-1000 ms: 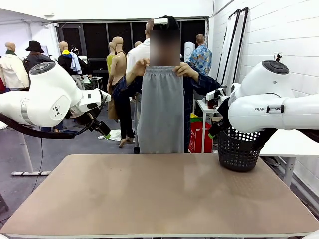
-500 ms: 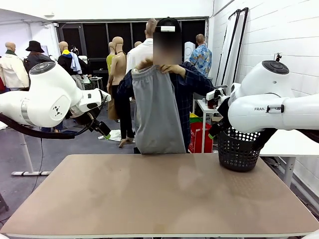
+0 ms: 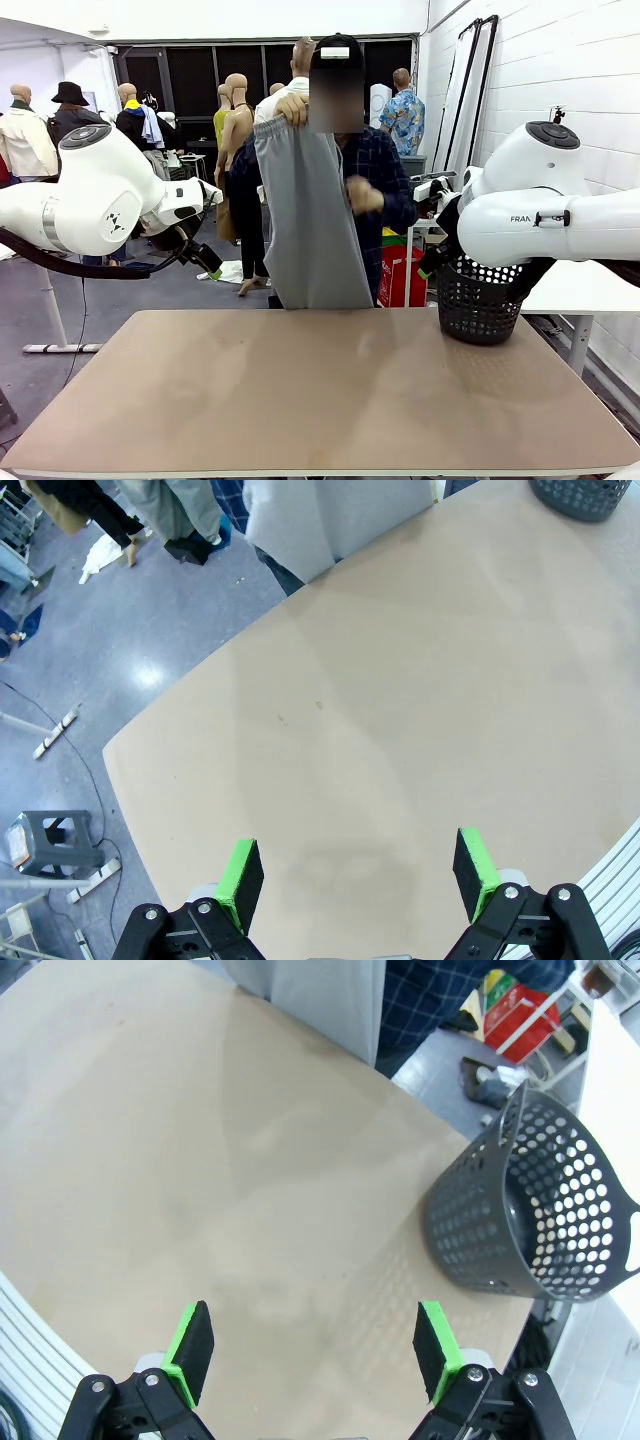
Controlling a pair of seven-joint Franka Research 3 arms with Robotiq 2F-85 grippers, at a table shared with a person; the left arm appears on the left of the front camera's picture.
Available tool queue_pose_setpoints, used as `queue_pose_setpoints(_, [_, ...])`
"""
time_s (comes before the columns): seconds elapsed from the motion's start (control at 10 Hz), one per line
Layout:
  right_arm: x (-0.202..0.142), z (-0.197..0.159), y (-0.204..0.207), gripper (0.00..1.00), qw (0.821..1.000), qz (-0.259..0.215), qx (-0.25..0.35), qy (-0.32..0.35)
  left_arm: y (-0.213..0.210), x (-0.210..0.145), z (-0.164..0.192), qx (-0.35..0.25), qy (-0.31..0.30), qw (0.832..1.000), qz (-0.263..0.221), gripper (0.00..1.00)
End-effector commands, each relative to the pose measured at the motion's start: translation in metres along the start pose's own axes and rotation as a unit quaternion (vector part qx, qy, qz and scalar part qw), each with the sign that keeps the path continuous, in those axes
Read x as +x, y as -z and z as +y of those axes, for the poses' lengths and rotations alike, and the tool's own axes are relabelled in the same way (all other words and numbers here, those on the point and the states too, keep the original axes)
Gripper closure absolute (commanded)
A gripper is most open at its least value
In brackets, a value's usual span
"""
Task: Fold the training pants.
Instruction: Grab both ends of the Training pants handed by a person.
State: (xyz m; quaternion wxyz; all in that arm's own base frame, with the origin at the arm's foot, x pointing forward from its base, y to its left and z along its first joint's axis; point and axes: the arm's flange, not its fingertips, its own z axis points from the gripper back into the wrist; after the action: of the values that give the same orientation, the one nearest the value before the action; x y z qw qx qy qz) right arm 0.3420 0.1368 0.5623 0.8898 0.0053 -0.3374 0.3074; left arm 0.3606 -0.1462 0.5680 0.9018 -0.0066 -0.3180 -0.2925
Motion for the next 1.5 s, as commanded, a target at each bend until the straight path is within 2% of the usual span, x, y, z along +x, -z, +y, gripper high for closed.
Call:
queue_pose_setpoints(0.0, [0.0001, -0.0003, -0.0002, 0.0, 1.0, -0.001, 0.0, 0.0, -0.0003, 0.0, 0.0004, -0.001, 0.001, 1.0, -0.001, 0.0])
queue_pose_setpoints(1.4, [0.0001, -0.0003, -0.0002, 0.0, 1.0, -0.001, 0.0, 0.0, -0.0003, 0.0, 0.0004, -0.001, 0.001, 1.0, -0.001, 0.0])
